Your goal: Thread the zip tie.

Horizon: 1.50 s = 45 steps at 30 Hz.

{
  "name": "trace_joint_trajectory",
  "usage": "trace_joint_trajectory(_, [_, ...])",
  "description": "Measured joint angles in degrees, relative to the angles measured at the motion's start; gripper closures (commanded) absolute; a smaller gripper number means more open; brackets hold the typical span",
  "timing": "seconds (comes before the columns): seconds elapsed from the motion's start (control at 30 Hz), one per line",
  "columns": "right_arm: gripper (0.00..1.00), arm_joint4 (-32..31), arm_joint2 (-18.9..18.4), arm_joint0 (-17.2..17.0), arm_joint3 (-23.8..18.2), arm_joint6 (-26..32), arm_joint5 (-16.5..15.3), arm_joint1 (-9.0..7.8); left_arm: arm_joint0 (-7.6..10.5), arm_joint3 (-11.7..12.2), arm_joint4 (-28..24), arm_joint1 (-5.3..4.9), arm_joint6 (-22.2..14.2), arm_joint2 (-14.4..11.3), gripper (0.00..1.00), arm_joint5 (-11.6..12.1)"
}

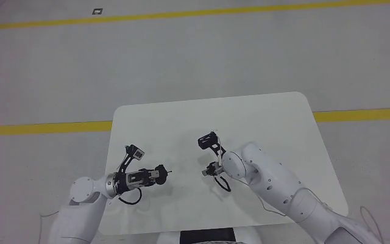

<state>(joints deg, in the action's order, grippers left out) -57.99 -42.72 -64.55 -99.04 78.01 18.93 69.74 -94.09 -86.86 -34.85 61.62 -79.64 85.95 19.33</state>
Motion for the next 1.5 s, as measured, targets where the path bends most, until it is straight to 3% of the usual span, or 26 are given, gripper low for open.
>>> trace_joint_trajectory(0.13, [0.0, -3.2, 0.8, 0.7, 0.4, 1.7, 0.6, 0.25, 0.0, 0.0, 0.0, 0.0, 0.0, 0.0, 1.0, 0.0])
trace_joint_trajectory(0.47, [0.0, -3.9, 0.9, 0.8, 0.3, 1.2, 0.2, 0.46, 0.0, 0.0, 0.0, 0.0, 0.0, 0.0, 1.0, 0.0])
trace_joint_trajectory(0.6, [0.0, -5.4, 0.6, 0.2, 1.1, -0.1, -1.1, 0.34, 0.0, 0.0, 0.0, 0.0, 0.0, 0.0, 1.0, 0.0])
trace_joint_trajectory(0.63, [0.11, -6.1, 0.6, 0.2, 0.9, 0.3, -1.3, 0.32, 0.0, 0.0, 0.0, 0.0, 0.0, 0.0, 1.0, 0.0])
trace_joint_trajectory(0.67, [0.37, -6.5, 0.5, 0.2, 0.7, 0.6, -1.5, 0.32, 0.0, 0.0, 0.0, 0.0, 0.0, 0.0, 1.0, 0.0])
trace_joint_trajectory(0.7, [0.5, -6.8, 0.4, 0.2, 0.5, 0.9, -1.7, 0.31, 0.0, 0.0, 0.0, 0.0, 0.0, 0.0, 1.0, 0.0])
trace_joint_trajectory(0.83, [0.64, -7.6, -0.7, -0.4, -0.4, 1.6, -2.2, 0.18, 0.0, 0.0, 0.0, 0.0, 0.0, 0.0, 1.0, 0.0])
trace_joint_trajectory(1.2, [0.79, -9.6, -1.7, -1.9, 0.3, 1.6, -2.5, -0.17, 0.0, 0.0, 0.0, 0.0, 0.0, 0.0, 1.0, 0.0])
trace_joint_trajectory(1.5, [0.74, -11.2, 0.5, -1.2, 2.8, 1.6, -1.6, 0.55, 0.0, 0.0, 0.0, 0.0, 0.0, 0.0, 1.0, 0.0])
